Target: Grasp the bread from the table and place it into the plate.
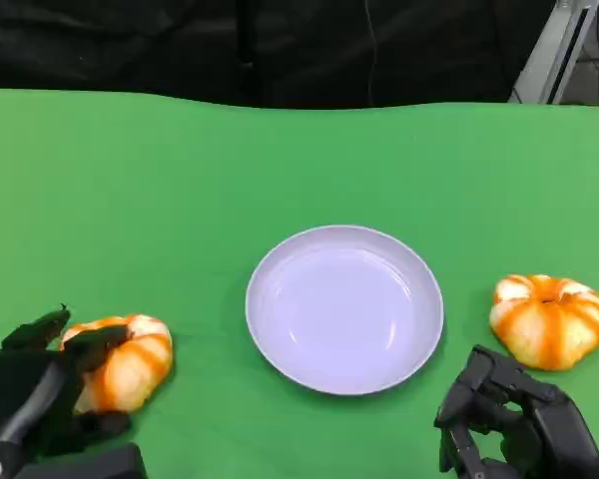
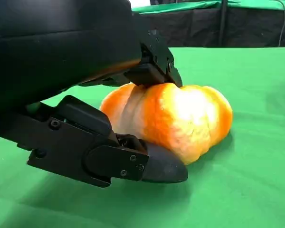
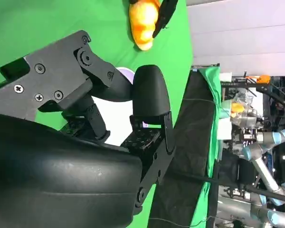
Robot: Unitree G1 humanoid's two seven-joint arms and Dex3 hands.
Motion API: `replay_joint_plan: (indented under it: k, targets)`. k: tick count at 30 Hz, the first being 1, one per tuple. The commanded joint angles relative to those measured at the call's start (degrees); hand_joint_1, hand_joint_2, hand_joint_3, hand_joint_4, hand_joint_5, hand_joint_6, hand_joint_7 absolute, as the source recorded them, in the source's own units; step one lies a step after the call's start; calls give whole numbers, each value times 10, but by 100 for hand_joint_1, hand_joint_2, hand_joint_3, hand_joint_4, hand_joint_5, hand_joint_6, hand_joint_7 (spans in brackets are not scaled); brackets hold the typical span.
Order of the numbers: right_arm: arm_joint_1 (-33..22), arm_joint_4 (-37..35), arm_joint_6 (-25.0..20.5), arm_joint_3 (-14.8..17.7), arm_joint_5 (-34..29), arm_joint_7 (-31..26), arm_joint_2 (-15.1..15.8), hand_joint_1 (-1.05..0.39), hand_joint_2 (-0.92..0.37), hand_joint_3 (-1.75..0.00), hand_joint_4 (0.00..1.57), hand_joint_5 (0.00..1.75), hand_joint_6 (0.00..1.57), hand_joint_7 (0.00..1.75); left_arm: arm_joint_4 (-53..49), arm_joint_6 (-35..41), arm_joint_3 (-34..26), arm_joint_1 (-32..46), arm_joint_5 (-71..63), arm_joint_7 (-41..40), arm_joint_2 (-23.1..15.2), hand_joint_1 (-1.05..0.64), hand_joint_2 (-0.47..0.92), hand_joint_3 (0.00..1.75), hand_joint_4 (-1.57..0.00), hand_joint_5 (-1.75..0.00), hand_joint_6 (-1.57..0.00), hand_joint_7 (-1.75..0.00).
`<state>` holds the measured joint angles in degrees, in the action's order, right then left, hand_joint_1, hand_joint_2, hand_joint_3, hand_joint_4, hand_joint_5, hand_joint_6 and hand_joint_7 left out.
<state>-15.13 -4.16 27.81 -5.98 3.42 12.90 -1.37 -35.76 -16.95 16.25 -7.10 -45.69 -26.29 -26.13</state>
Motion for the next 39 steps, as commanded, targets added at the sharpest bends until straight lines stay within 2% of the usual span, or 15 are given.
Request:
replay_joint_plan:
  k: [1,9,13,14,16,17,18,19,20,22,23,24,26,29,39]
  targets:
    - [-3,3,5,3,4,-2,6,-14,-61,-112,82,175,75,155,-34,18,10,-19,12,10,6,-79,92,19,-30,-1,-49,0]
    - [-6,6,2,2,8,1,6,-15,-61,-112,82,175,75,155,-54,17,23,-29,26,11,8,-78,92,17,-31,-1,-50,0]
    - [-7,9,-3,2,6,-1,6,-15,-61,-112,82,175,75,155,-48,24,28,-28,29,15,6,-57,92,13,-42,-5,-54,-2]
    - [-6,9,-3,2,6,-1,6,-15,-61,-112,82,175,75,155,-47,21,24,-27,37,17,9,-49,92,14,-50,-8,-59,-4]
    - [-6,9,-2,3,6,-1,6,-14,-61,-111,82,175,75,154,-49,9,18,-25,52,6,14,-20,92,20,-89,-13,-88,-8]
    - [-5,8,-1,3,7,-1,6,-14,-61,-111,82,175,75,154,-56,-3,14,-24,62,-2,17,-14,92,24,-99,-21,-98,-11]
    - [-5,7,0,3,7,0,6,-14,-61,-111,82,175,75,154,-61,-13,11,-24,70,-8,18,-11,92,31,-97,-54,-111,-14]
    - [-5,7,1,3,8,0,6,-14,-61,-111,82,175,75,154,-66,-20,9,-25,76,-11,19,-9,92,38,-89,-99,-122,-19]
    - [-5,6,1,3,8,1,6,-14,-61,-111,82,175,75,154,-70,-25,8,-25,79,-14,20,-8,92,40,-86,-116,-126,-21]
    - [-5,6,1,3,8,1,6,-14,-61,-111,82,175,75,154,-76,-32,9,-27,82,-26,20,-7,92,42,-84,-129,-129,-23]
    - [-5,7,1,3,9,1,6,-14,-61,-111,82,175,75,154,-78,-36,10,-27,82,-34,20,-8,92,32,-71,-156,-94,-100]
    - [-6,9,-2,3,8,0,6,-14,-61,-111,82,175,75,154,-75,-35,8,-27,84,-37,20,-9,92,29,-68,-165,-75,-136]
    - [-6,10,-2,3,7,-1,6,-14,-61,-111,82,175,75,154,-69,-32,4,-27,86,-45,22,-8,92,25,-65,-173,-55,-167]
    - [-6,9,-1,3,7,-1,6,-13,-62,-111,82,175,75,154,-67,-30,3,-27,86,-49,22,-7,92,28,-66,-174,-52,-174]
    - [-6,9,-1,3,6,-1,6,-13,-62,-111,82,175,75,154,-65,-28,3,-27,86,-50,23,-7,92,28,-66,-175,-51,-175]
